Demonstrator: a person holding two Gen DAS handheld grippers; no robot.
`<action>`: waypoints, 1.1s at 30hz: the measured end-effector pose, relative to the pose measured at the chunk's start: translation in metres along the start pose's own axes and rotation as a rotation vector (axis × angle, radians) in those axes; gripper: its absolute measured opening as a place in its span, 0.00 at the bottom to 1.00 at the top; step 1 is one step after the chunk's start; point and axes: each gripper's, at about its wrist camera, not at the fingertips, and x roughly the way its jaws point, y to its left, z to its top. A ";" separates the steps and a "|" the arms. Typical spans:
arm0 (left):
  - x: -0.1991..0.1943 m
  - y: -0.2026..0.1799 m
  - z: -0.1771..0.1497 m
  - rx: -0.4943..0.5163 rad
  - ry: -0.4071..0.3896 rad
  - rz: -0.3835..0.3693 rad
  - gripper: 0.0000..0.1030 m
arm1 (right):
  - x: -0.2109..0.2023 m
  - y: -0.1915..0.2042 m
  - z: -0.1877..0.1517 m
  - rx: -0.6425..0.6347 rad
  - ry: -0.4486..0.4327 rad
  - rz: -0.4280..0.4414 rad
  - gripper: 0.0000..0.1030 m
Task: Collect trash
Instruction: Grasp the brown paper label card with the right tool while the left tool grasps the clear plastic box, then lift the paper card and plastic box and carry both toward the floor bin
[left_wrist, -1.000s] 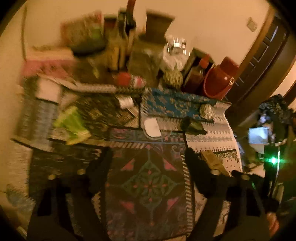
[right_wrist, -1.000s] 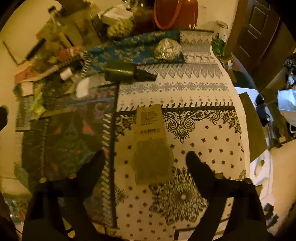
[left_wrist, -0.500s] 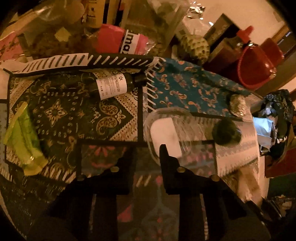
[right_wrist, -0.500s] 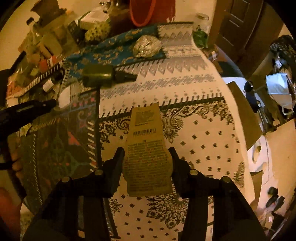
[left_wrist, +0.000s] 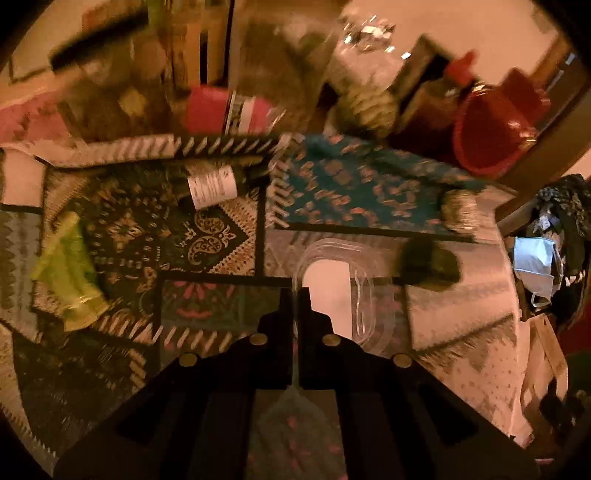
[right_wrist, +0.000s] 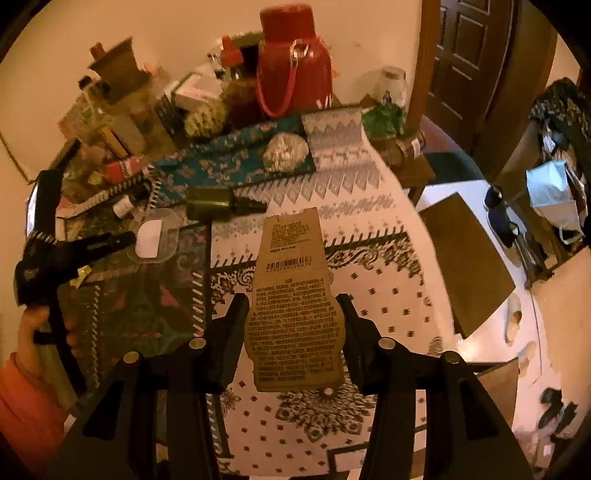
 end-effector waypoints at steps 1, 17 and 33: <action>-0.012 -0.005 -0.004 0.010 -0.027 0.004 0.00 | -0.007 -0.002 0.000 -0.007 -0.013 0.007 0.43; -0.217 -0.070 -0.101 -0.068 -0.429 0.088 0.00 | -0.113 -0.028 -0.022 -0.219 -0.236 0.181 0.43; -0.318 -0.098 -0.196 -0.014 -0.564 0.129 0.00 | -0.179 -0.026 -0.073 -0.246 -0.321 0.296 0.43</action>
